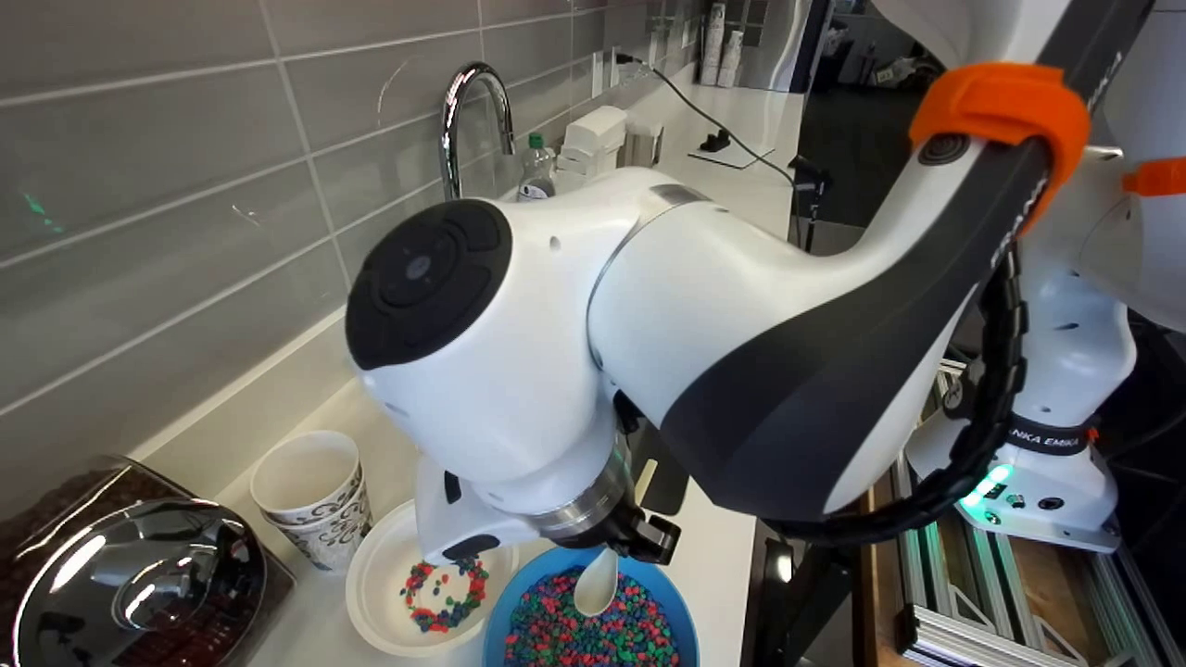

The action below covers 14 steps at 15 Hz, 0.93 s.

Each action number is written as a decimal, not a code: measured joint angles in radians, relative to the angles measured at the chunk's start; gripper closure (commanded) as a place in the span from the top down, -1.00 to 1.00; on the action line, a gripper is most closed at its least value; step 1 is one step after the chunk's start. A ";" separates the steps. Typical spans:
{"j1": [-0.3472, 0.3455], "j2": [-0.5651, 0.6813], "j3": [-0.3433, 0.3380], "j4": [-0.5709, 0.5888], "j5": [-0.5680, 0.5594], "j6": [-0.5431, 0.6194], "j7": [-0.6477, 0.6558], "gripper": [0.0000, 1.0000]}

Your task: Stir the content of the blue bowl with the spoon

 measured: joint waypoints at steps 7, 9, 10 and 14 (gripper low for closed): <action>0.003 0.010 0.018 0.000 0.002 0.008 -0.036 -0.92; 0.003 0.016 0.019 0.000 0.003 0.009 -0.048 -0.92; 0.003 0.021 0.019 0.001 0.003 0.010 -0.052 -0.91; 0.003 0.043 0.018 0.010 0.003 0.014 -0.073 0.00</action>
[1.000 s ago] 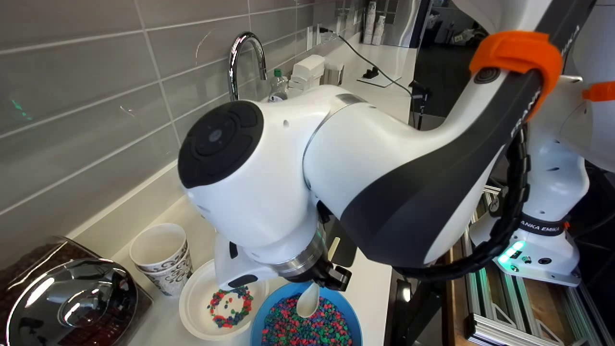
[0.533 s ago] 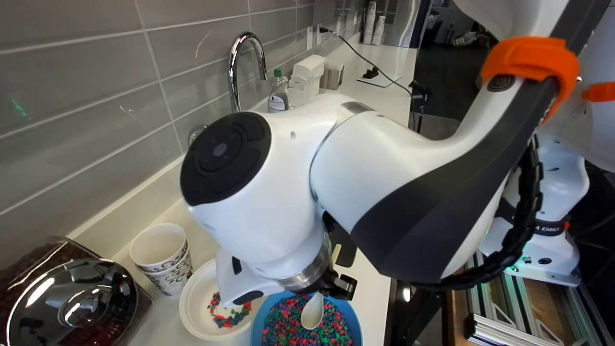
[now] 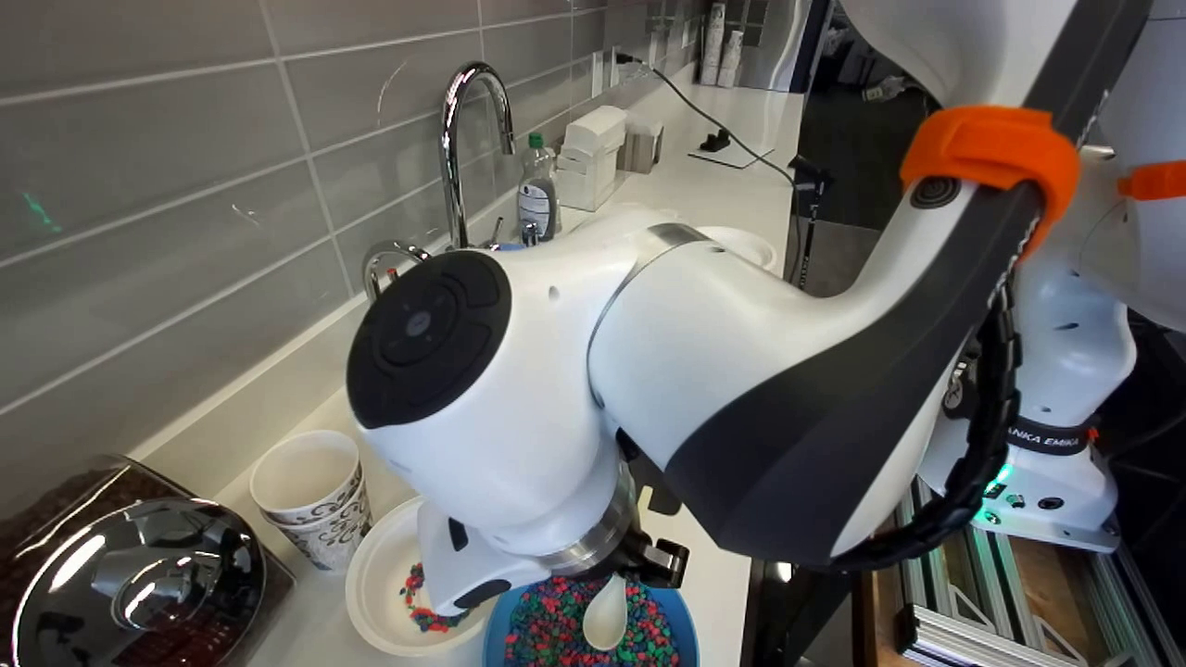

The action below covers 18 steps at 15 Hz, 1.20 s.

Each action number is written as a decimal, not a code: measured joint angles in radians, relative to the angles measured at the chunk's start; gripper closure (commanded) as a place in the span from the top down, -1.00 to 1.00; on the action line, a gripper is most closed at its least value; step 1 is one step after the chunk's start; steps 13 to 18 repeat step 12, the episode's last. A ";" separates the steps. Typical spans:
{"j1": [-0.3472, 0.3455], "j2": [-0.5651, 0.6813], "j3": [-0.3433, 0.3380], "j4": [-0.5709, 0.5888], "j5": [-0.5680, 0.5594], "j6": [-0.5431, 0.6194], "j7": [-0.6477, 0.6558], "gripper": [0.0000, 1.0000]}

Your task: Stir the content of the blue bowl with the spoon

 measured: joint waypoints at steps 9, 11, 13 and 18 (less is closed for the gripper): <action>0.000 0.020 0.000 0.014 0.000 0.040 -0.018 1.00; -0.001 0.017 0.000 0.014 0.000 0.050 -0.018 1.00; -0.001 0.015 0.000 0.014 0.000 0.055 -0.018 1.00; -0.001 0.015 0.000 0.014 0.000 0.055 -0.018 1.00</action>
